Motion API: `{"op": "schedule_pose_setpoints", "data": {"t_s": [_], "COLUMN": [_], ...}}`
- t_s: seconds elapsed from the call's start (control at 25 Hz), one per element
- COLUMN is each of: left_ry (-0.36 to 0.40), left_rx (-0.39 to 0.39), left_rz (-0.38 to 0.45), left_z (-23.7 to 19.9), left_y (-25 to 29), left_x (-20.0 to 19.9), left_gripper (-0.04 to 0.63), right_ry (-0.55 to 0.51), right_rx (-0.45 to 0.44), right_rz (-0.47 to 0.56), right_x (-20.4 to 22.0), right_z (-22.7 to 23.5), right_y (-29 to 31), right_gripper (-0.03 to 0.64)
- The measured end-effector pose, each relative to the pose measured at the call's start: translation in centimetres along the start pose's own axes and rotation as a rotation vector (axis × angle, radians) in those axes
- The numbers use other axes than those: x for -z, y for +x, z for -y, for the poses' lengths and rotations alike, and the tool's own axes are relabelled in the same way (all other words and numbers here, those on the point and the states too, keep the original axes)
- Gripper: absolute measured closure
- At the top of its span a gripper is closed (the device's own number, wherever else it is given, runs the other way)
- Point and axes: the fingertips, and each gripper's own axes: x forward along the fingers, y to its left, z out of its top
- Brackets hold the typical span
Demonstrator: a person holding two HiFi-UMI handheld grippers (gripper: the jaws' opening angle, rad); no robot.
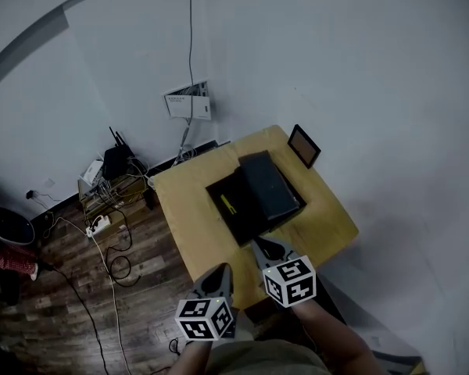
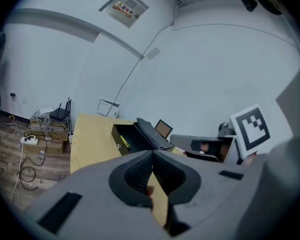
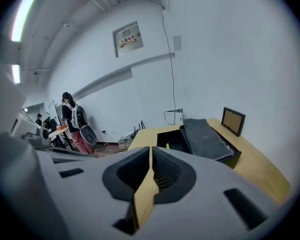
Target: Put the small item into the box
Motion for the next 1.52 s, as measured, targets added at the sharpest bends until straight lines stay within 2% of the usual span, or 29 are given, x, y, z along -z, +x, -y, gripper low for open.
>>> {"op": "schedule_pose_setpoints", "data": {"t_s": [0.4, 1.04, 1.28, 1.52], "left_ry": [0.02, 0.033, 0.049, 0.063], "left_rx": [-0.014, 0.01, 0.02, 0.041], "left_rz": [0.059, 0.091, 0.084, 0.088], "left_z": [4.2, 8.4, 9.1, 9.7], "left_y": [-4.4, -10.9, -12.1, -12.6], "left_x": [2.1, 6.8, 8.0, 7.9], "left_gripper": [0.592, 0.592, 0.592, 0.592], "right_ry": [-0.046, -0.013, -0.001, -0.031], "right_rx": [-0.042, -0.068, -0.063, -0.045], "right_rz": [0.137, 0.204, 0.228, 0.196], "right_x": [1.1, 5.6, 6.3, 6.9], "right_z": [-3.4, -8.0, -9.0, -9.4], "right_y": [-9.2, -17.9, -19.5, -20.0], "right_gripper": [0.614, 0.614, 0.614, 0.617]}}
